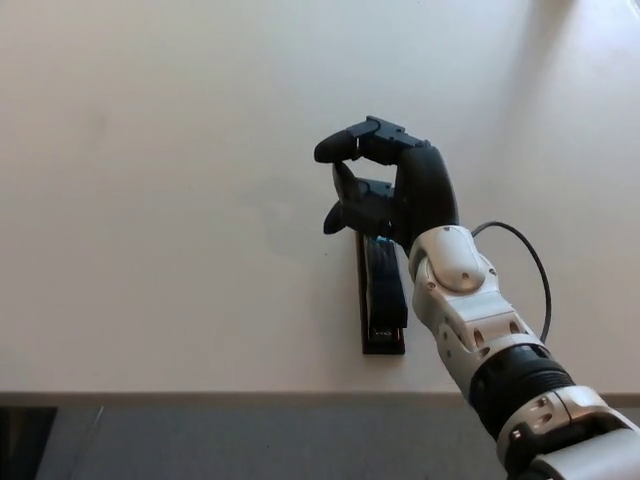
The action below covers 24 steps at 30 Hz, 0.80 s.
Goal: The robot uses its right hand to press on the stapler that is in the middle of the desk
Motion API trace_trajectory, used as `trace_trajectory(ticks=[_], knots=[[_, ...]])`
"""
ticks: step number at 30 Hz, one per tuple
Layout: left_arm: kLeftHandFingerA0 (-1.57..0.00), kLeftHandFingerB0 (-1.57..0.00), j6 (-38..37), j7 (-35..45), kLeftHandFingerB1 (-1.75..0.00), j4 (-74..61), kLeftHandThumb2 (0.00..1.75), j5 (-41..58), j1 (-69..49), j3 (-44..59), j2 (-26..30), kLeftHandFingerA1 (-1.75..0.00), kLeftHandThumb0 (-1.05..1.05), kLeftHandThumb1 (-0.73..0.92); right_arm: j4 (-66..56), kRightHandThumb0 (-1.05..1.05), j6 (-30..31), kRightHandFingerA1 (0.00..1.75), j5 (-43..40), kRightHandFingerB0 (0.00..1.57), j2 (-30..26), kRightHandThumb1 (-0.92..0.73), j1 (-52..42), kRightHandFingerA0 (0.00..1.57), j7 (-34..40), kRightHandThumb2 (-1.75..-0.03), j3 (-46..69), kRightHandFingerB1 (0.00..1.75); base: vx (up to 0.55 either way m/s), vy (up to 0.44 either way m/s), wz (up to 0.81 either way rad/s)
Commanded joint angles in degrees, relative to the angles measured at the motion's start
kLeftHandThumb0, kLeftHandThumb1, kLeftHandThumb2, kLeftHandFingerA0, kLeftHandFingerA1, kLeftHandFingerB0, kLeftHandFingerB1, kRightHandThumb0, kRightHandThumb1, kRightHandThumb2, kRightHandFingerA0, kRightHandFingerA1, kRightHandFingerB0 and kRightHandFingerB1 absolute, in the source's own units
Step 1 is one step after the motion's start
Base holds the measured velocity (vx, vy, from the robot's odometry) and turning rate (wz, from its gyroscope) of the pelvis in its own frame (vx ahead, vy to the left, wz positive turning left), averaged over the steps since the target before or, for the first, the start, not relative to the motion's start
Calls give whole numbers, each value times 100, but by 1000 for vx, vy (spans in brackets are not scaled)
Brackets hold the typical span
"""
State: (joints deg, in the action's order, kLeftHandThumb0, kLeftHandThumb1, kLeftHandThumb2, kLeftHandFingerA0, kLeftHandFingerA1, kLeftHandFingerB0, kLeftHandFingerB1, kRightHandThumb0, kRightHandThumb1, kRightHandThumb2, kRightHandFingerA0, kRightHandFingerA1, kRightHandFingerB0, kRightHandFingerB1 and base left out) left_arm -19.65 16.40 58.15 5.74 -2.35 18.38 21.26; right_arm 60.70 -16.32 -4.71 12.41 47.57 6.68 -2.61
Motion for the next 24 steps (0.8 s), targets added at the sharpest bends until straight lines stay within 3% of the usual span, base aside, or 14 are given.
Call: trace_trajectory(ticks=[1,3,4,5,6,7,9,12,13,17,18,20,21,24], knots=[[-6,0,-128,35,-27,15,105,35,-63,-9,120,-38,-56,89,93,-17,-287,122,43,74,232,-76,-481,119,19,-72,133,122,0,0,0],[-5,0,-125,29,-27,37,106,41,-43,-6,112,-37,-56,89,110,-16,-352,123,43,73,213,-76,-605,118,-92,-73,158,123,0,0,0],[-3,-3,-148,69,-25,63,91,58,-19,8,137,-31,-50,92,123,-16,-430,117,73,76,235,-75,-685,121,-100,-73,143,122,0,0,0],[-6,0,-136,48,-27,53,104,38,-22,-5,140,-37,-56,88,103,-14,-418,116,66,79,267,-73,-747,121,-110,-77,140,119,0,0,0],[-7,0,-133,8,-27,57,105,9,-15,-24,141,-37,-56,88,100,-14,-455,120,36,82,316,-73,-829,119,-174,-79,150,114,0,0,0],[-5,-4,-111,2,-26,15,91,25,-10,-27,98,-33,-51,92,84,-13,-438,126,10,81,366,-72,-860,117,-168,-83,167,115,0,0,0],[-6,0,-82,16,-27,-10,105,39,-43,-26,89,-37,-56,89,128,-14,-671,127,139,77,389,-71,-973,118,-198,-83,57,120,0,0,0],[-6,0,-119,60,-27,-20,105,55,-137,-18,88,-36,-56,89,241,-15,-590,119,260,80,453,-71,-1177,118,-55,-81,-69,117,0,0,0],[-7,-2,-144,74,-24,-17,91,55,-202,-18,83,-32,-51,92,302,-13,-562,121,277,79,490,-70,-1315,118,-40,-83,-102,118,0,0,0],[-11,-2,-75,42,-25,16,92,44,-296,-23,70,-35,-51,92,645,-13,-619,132,271,76,559,-72,-1759,117,-158,-82,-160,122,0,0,0],[-5,0,-148,26,-26,21,105,-12,-322,-63,82,-37,-54,90,793,-14,-441,144,251,74,595,-76,-1870,108,-231,-77,-163,123,0,0,0],[-3,-3,-198,98,-25,28,92,50,-338,-31,62,-32,-48,92,955,-15,-466,132,491,75,593,-75,-1974,111,-111,-74,-377,120,0,0,0],[-10,-1,-167,72,-25,26,93,50,-354,-29,58,-35,-51,92,1027,-14,-427,130,598,77,622,-75,-2026,111,-24,-74,-490,121,0,0,0],[-4,-3,-197,92,-26,11,92,50,-499,-36,20,-33,-49,92,1179,-16,-392,125,655,76,669,-76,-2247,114,-62,-70,-630,125,0,0,0]])
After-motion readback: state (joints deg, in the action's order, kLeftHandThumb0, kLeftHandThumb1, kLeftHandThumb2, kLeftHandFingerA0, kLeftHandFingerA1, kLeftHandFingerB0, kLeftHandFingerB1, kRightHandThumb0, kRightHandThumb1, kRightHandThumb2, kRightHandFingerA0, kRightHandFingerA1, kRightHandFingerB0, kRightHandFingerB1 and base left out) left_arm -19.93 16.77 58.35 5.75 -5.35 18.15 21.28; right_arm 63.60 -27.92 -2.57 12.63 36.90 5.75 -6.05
